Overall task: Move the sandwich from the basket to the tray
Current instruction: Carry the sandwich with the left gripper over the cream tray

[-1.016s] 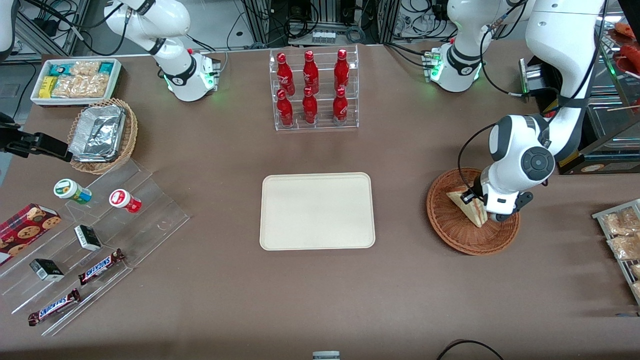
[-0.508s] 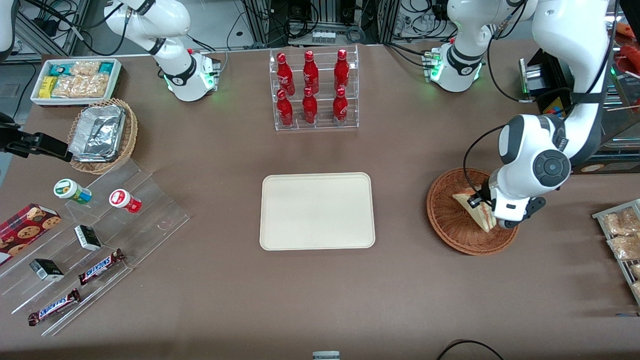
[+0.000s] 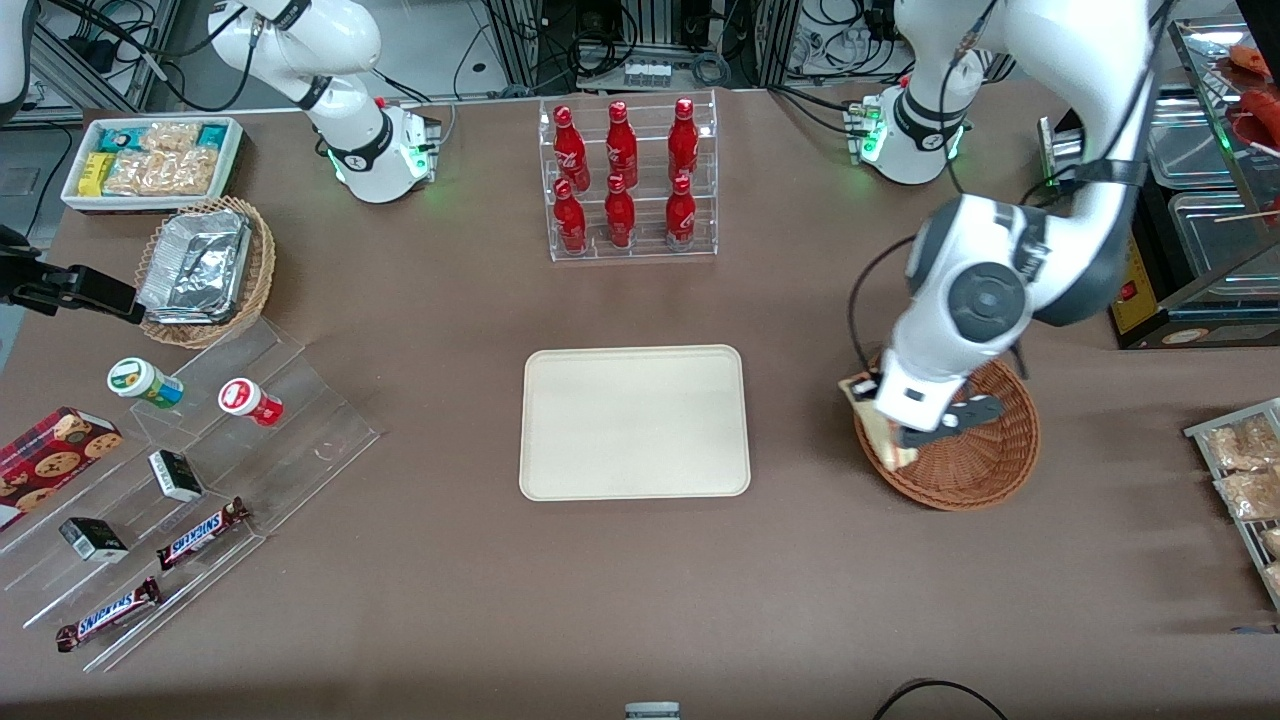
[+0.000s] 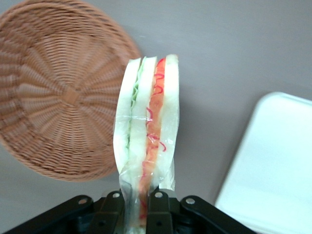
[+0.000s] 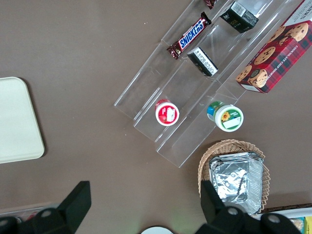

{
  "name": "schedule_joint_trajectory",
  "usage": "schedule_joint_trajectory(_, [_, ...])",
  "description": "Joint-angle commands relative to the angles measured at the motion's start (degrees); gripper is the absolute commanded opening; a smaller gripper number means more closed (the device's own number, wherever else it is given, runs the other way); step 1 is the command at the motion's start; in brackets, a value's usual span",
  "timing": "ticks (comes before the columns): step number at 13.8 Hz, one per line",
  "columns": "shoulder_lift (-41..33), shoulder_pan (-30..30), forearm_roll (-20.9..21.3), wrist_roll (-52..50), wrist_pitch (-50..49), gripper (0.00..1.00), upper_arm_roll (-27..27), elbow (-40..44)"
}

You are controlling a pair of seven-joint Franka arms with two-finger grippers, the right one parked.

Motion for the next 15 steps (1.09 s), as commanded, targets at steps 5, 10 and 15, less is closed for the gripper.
schedule_joint_trajectory(5, [11.4, -11.9, -0.6, 0.8, -6.8, 0.0, 0.4, 15.8])
schedule_joint_trajectory(10, [19.3, -16.8, -3.8, 0.4, -9.0, 0.0, 0.5, 22.8])
schedule_joint_trajectory(15, [26.0, -19.3, -3.3, -1.5, -10.8, 0.0, 0.6, 29.9])
